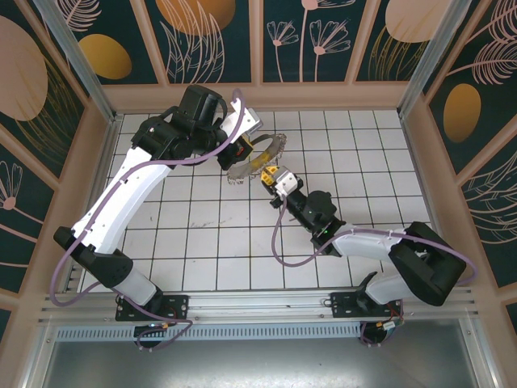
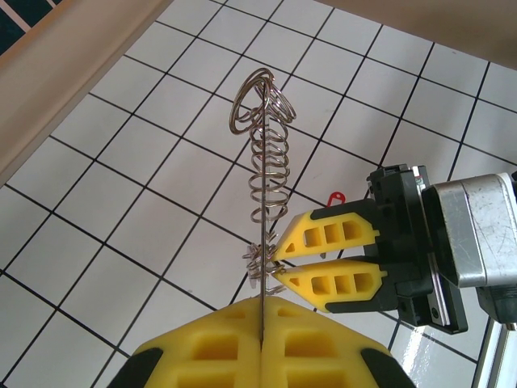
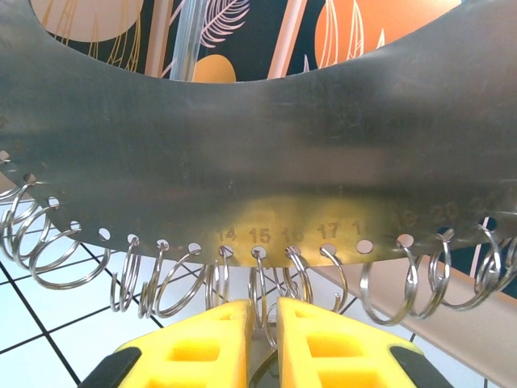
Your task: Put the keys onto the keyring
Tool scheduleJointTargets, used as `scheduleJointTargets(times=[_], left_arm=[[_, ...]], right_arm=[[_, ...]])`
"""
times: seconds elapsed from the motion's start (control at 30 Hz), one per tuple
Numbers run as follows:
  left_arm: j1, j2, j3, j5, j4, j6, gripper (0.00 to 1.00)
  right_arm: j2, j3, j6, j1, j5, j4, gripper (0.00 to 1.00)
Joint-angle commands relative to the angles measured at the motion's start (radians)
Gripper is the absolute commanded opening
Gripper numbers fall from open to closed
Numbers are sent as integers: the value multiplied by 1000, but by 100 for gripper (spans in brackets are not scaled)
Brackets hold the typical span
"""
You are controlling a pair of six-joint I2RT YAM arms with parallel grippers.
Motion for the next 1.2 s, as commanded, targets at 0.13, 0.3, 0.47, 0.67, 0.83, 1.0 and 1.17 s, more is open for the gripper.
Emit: scheduleJointTargets(times=[0.13,0.3,0.47,0.67,0.83,1.0,1.17], left_arm=[[-7,-29,11,0,27,-12,0],[-7,-28,14,6,29,-13,0],[-7,-27,14,9,31,-15,0],[-7,-27,15,8,32,-14,0],[-7,-25,15,12,32,-17,0],[-7,-27,15,10,32,-17,0],[-8,-28,12,7,32,-17,0]], right_arm=[[-37,-10,-6,-19,-37,-12,15],[-29,8,-7,-26,-65,-16,13],[-12,26,-4,-26,-84,-16,13],[8,39,-1,-26,-84,3,13],[28,51,-2,-27,-82,23,14],[42,57,1,-27,-81,31,16],[39,50,7,-26,-75,53,15]])
